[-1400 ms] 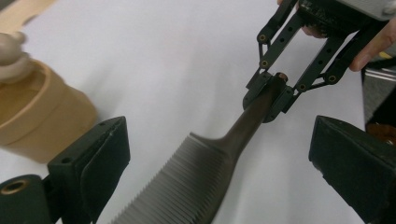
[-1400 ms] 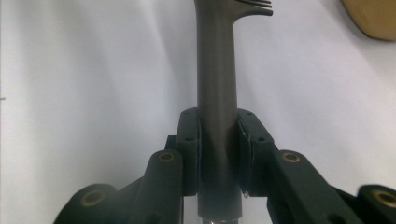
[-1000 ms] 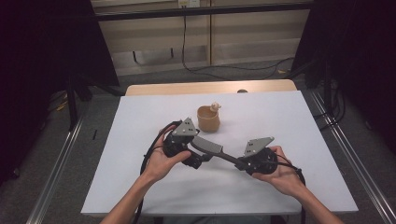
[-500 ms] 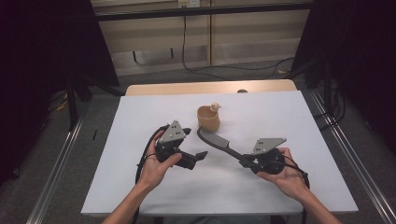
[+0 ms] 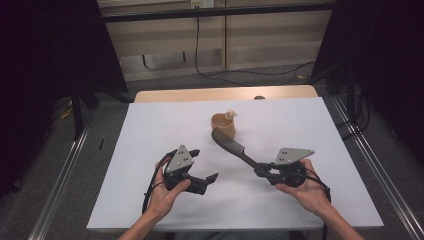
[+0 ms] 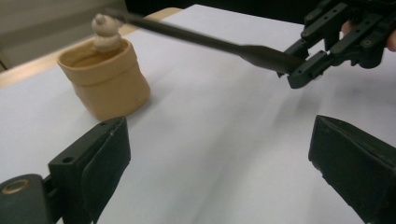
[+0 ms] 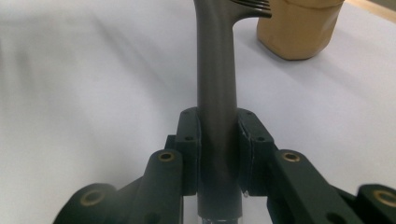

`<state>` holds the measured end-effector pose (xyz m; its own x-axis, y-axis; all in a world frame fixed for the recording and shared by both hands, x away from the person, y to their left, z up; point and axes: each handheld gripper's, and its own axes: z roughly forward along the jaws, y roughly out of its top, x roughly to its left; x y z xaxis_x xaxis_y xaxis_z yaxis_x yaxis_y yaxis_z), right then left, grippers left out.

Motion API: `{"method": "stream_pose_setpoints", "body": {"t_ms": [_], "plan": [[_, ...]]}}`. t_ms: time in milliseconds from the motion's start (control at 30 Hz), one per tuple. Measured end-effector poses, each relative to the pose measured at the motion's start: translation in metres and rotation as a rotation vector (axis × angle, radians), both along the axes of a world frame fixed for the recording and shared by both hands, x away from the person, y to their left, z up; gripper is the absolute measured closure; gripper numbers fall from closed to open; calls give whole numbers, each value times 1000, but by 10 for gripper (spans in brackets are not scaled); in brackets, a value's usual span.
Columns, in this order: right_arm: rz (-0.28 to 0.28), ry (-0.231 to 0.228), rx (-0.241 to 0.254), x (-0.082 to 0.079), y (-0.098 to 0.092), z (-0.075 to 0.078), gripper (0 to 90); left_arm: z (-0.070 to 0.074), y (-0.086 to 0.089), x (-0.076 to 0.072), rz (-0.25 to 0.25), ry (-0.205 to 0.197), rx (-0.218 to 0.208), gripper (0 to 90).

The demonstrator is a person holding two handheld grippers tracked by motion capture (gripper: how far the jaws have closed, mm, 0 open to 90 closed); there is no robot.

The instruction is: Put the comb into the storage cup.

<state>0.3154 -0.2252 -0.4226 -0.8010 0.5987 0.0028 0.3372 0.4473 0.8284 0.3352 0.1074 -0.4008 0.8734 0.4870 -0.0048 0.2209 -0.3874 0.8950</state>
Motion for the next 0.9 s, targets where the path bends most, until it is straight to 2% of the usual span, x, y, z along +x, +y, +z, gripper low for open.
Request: {"method": "stream_pose_setpoints", "body": {"t_ms": [133, 167, 300, 367, 433, 467, 533, 567, 667, 733, 833, 900], "plan": [[-6, -6, 35, 0, -1, -3, 728, -8, 4, -4, 13, 6, -39, 60], [-7, -7, 43, 0, -1, -3, 729, -9, 5, -5, 20, -8, -46, 61], [-15, -14, 67, 1, -2, -5, 728, -15, 6, -6, 35, 9, -65, 66], [-16, -20, 71, 1, -2, -6, 728, -18, 7, -7, 24, 26, -69, 71], [-20, -16, 90, 1, -2, -7, 728, -20, 6, -9, 22, 24, -63, 78], [-21, -21, 93, 1, -2, -8, 729, -21, 6, -9, 12, 29, -71, 81], [-20, -25, 114, 2, -3, -9, 728, -23, 4, -10, -13, 18, -55, 90], [-26, -26, 138, 2, -4, -10, 728, -24, 3, -10, -23, 19, -67, 94], [-34, -39, 149, 1, -5, -10, 728, -25, 0, -13, -26, -7, -79, 94], [-32, -45, 179, 1, -5, -10, 728, -23, 0, -14, -14, -22, -91, 94], [-15, -54, 224, 0, -4, -10, 728, -22, 1, -15, -16, -17, -116, 79], [-9, -59, 232, 0, -4, -10, 728, -21, 2, -14, -29, -2, -136, 70]]}}
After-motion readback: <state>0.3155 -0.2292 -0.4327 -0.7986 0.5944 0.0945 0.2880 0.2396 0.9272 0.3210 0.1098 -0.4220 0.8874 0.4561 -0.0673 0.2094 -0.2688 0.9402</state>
